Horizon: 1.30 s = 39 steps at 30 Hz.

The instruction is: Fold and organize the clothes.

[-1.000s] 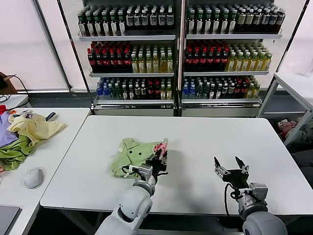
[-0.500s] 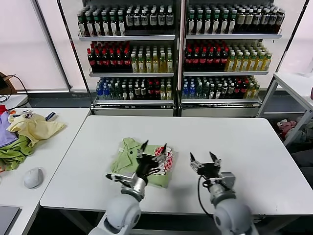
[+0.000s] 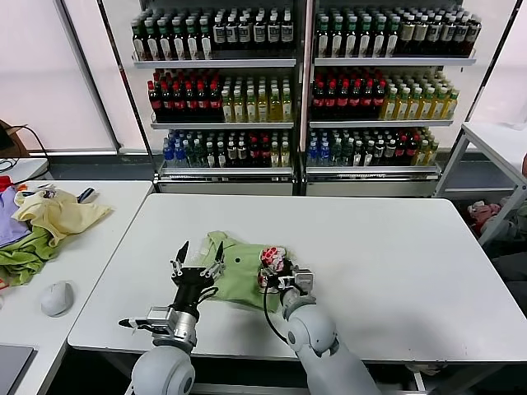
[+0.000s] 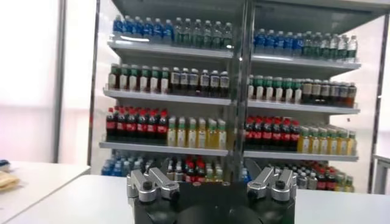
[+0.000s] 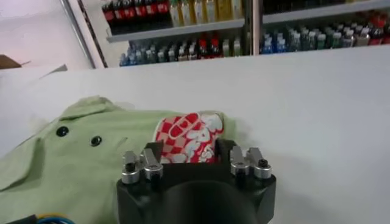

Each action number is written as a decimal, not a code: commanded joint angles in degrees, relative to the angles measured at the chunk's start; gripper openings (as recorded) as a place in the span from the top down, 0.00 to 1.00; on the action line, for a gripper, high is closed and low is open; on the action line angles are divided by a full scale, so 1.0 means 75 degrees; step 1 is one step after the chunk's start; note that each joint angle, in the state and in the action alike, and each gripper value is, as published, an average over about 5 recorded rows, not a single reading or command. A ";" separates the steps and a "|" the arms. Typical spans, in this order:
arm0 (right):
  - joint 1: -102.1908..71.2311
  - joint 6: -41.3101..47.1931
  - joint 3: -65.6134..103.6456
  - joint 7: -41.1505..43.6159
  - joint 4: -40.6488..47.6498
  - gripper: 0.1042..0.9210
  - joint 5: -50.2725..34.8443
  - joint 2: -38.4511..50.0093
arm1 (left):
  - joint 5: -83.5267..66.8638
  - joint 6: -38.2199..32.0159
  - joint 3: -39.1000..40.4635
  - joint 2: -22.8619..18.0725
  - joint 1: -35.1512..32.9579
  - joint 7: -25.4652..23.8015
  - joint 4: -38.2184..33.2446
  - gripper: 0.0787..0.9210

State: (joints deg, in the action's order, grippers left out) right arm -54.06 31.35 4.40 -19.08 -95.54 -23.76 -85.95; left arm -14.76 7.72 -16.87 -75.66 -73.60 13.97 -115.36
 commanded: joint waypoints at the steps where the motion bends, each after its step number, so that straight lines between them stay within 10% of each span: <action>1: 0.0890 0.0246 -0.0395 -0.0560 0.1207 0.42 -0.0645 -0.0013 | 0.0052 -0.0259 -0.0483 0.0151 -0.0407 0.0124 -0.0140 0.12; 19: 0.1936 -0.2035 0.1200 0.1910 0.2114 0.92 0.1607 0.2502 | 0.0152 -0.0116 -0.0101 0.0053 -0.0138 0.0103 0.0007 0.12; 39: -0.3936 -0.2984 0.4308 0.1631 -0.3370 0.29 0.1029 0.2337 | 0.0426 0.0107 0.0187 -0.0164 -0.0621 -0.0070 -0.0537 0.12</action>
State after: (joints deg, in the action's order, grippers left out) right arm -61.86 13.59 24.89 -7.73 -102.19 -15.70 -68.98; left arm -12.02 7.76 -15.84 -76.69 -76.47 13.66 -117.27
